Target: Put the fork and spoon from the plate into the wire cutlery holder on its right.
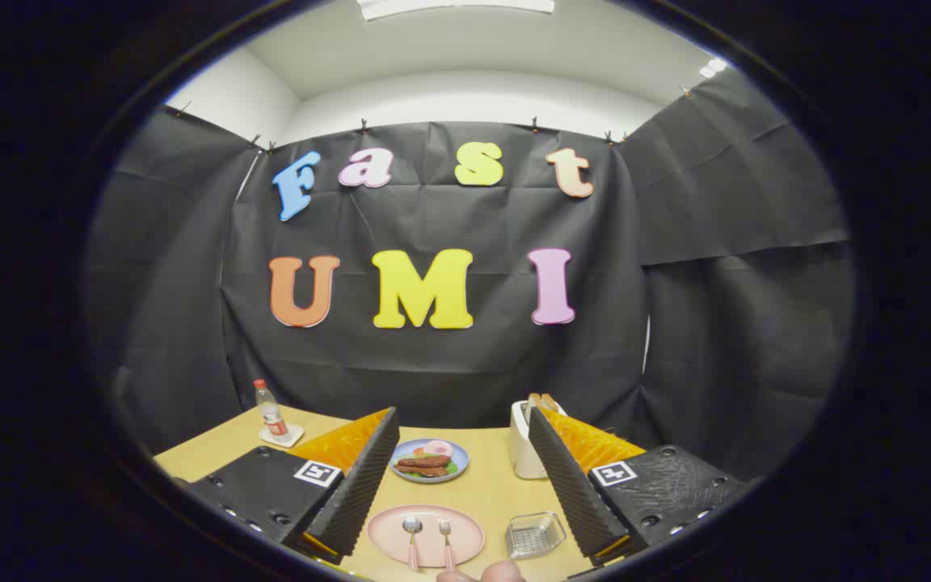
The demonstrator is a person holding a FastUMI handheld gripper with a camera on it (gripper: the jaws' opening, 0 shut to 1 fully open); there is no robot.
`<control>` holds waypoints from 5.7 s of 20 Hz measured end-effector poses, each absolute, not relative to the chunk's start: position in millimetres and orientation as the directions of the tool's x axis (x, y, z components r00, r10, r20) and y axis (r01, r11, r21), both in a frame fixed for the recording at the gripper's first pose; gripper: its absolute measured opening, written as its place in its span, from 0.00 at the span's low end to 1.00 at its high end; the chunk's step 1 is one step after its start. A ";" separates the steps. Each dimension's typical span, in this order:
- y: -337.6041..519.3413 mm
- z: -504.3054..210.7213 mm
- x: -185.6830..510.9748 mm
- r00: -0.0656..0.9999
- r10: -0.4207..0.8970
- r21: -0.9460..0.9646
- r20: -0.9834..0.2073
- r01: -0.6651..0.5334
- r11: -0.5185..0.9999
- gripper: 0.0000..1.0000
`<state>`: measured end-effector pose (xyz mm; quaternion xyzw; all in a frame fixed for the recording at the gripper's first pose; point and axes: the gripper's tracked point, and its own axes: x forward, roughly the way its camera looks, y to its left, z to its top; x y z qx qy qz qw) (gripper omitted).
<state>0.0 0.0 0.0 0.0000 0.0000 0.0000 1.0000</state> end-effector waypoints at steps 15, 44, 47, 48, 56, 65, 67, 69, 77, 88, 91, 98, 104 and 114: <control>13.0 -26.7 10.9 0.996 0.064 -0.051 -0.059 -0.067 0.996 0.95; 5.8 -371.3 60.0 0.559 0.016 -0.070 -0.829 -0.132 0.989 0.40; 2.2 -377.7 59.4 0.530 0.005 -0.066 -0.848 -0.116 0.991 0.12; 0.8 -382.7 58.9 0.523 0.005 -0.065 -0.852 -0.116 0.991 0.14; 0.1 -319.7 56.8 0.504 0.078 0.031 -0.860 -0.102 0.994 0.04; -68.4 -195.7 54.8 0.489 0.074 0.022 -0.869 -0.110 0.994 0.04; -86.2 -189.1 46.9 0.442 0.054 0.013 -0.895 -0.095 0.995 0.04; -100.7 -187.8 34.0 0.367 0.041 0.017 -0.929 -0.067 0.998 0.04; -120.4 -231.1 -0.8 0.065 0.059 0.064 -0.996 0.075 0.995 0.04; -121.9 -263.1 19.7 -0.176 0.054 0.023 -0.983 0.170 0.985 0.04; -119.0 -268.0 24.8 -0.201 0.056 0.018 -0.978 0.185 0.983 0.08; -120.6 -266.3 42.2 -0.140 0.067 0.036 -0.988 0.215 0.976 0.24; -113.4 -234.0 75.2 0.144 0.075 0.095 -0.987 0.142 0.985 0.55; -13.6 -193.0 75.9 0.673 0.165 0.064 -0.721 -0.172 0.983 0.94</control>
